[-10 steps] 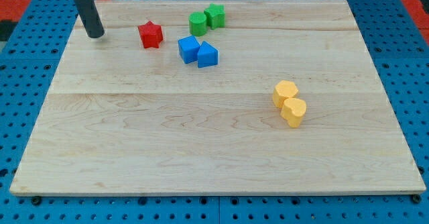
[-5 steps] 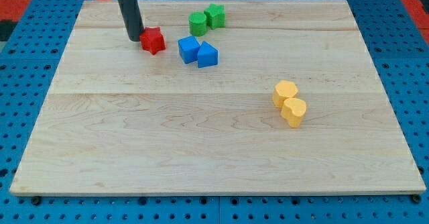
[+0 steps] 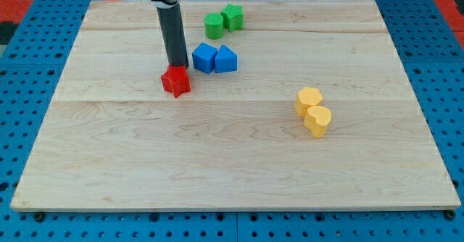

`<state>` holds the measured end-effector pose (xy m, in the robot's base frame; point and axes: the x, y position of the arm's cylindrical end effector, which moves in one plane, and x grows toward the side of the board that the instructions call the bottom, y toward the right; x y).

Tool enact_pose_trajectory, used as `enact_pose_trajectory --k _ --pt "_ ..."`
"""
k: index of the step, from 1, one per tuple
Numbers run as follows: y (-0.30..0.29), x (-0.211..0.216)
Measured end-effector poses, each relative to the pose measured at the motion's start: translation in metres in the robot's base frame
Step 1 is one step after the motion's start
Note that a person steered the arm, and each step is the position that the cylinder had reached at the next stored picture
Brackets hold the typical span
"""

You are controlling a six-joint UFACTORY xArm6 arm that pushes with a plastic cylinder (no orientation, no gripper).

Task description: Move red star closer to the yellow hexagon

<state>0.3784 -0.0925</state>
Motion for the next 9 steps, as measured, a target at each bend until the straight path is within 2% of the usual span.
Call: enact_pose_trajectory --k 1,2,3,4,5,6,8,9 --pt "0.000 0.022" --pt "-0.068 0.027" --pt "-0.092 0.030" --pt "-0.032 0.065" --pt "0.024 0.065" --pt "0.050 0.064" --pt "0.056 0.056" --pt "0.118 0.054"
